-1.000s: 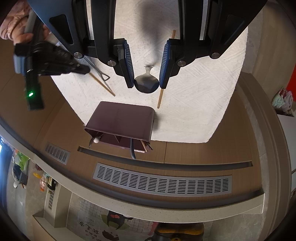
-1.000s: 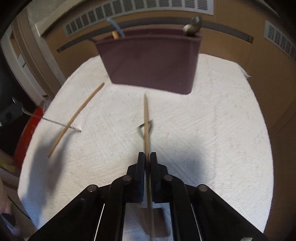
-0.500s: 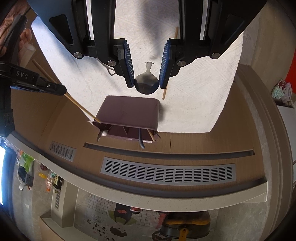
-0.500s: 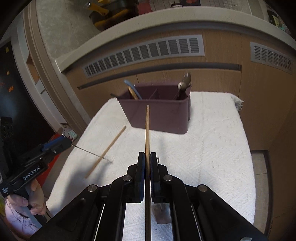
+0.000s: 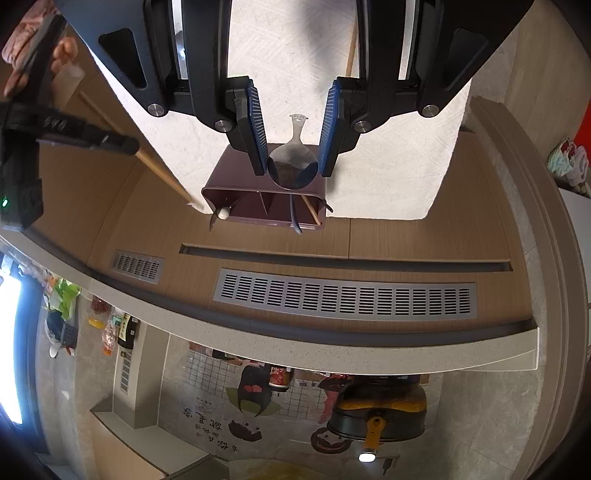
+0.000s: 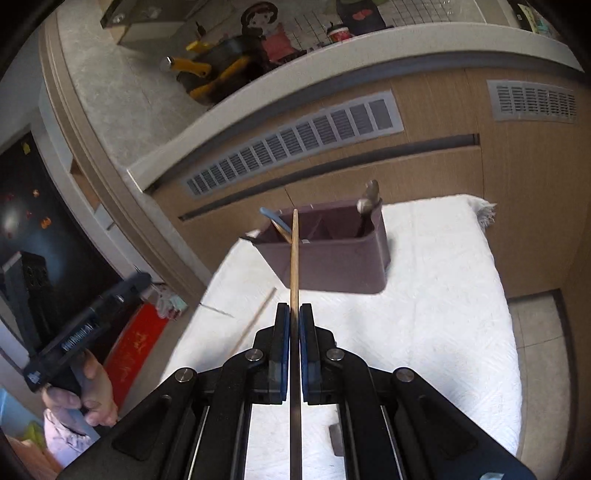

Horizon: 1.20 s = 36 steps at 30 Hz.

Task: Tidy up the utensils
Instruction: 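Lift the chopstick with the right tool while the left tool holds the smiley-face spoon, then lower the smiley-face spoon and chopstick into the maroon holder, opening both tools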

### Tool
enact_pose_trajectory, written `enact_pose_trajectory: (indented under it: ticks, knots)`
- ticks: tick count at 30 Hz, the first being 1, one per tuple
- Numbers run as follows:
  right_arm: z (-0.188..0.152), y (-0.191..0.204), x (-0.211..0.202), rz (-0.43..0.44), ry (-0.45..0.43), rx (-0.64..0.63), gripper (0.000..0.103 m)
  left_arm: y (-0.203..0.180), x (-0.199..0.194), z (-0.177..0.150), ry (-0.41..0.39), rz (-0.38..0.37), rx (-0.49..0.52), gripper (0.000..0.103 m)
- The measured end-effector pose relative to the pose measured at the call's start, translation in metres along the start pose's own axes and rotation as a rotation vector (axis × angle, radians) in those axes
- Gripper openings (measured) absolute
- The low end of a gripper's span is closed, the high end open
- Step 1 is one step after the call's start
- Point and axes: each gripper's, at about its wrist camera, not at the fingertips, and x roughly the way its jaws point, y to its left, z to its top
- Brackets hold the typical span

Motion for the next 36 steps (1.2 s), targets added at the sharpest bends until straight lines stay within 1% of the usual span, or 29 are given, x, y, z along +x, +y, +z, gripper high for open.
enact_pose_trajectory:
  ticks: [1,3,10,13,15,17,20,22,24,27,28,29,32,33,36]
  knots:
    - [-0.004,0.000,0.006,-0.033,0.021,-0.018,0.004,0.001,0.001,-0.001,0.004,0.000,-0.002,0.029]
    - [-0.019,-0.003,0.024,-0.090,0.091,-0.047,0.004,0.002,0.003,-0.006,0.019,0.000,-0.006,0.029]
    - [-0.066,-0.028,0.066,-0.141,0.326,-0.027,0.005,0.006,0.014,-0.019,0.073,-0.007,-0.014,0.029]
    - [-0.076,-0.029,0.074,-0.152,0.399,-0.049,0.009,0.008,0.019,-0.024,0.086,-0.012,-0.023,0.029]
    - [-0.076,-0.032,0.080,-0.138,0.451,-0.040,0.010,0.009,0.022,-0.027,0.096,-0.019,-0.030,0.029]
    - [-0.072,-0.032,0.085,-0.141,0.453,-0.039,0.010,0.009,0.024,-0.029,0.104,-0.025,-0.033,0.029]
    - [-0.060,-0.027,0.095,-0.181,0.438,-0.093,0.010,0.009,0.024,-0.031,0.107,-0.028,-0.030,0.029]
    - [-0.055,-0.027,0.109,-0.200,0.447,-0.108,0.010,0.010,0.024,-0.031,0.110,-0.027,-0.030,0.029]
    - [-0.054,-0.027,0.120,-0.244,0.454,-0.136,0.010,0.012,0.024,-0.030,0.110,-0.025,-0.031,0.029]
    - [-0.056,-0.022,0.132,-0.288,0.462,-0.207,0.008,0.014,0.024,-0.030,0.112,-0.019,-0.032,0.029]
    - [-0.055,-0.021,0.133,-0.291,0.465,-0.217,0.005,0.014,0.024,-0.030,0.113,-0.019,-0.034,0.029]
    - [-0.054,-0.019,0.131,-0.280,0.461,-0.225,0.005,0.014,0.024,-0.030,0.113,-0.019,-0.036,0.029]
    - [-0.047,-0.010,0.113,-0.252,0.391,-0.237,0.005,0.013,0.026,-0.029,0.114,-0.019,-0.036,0.029]
    - [-0.042,-0.008,0.103,-0.245,0.353,-0.232,0.005,0.014,0.025,-0.029,0.115,-0.021,-0.037,0.029]
    - [-0.022,-0.006,0.071,-0.184,0.258,-0.174,0.005,0.011,0.026,-0.027,0.114,-0.026,-0.030,0.029]
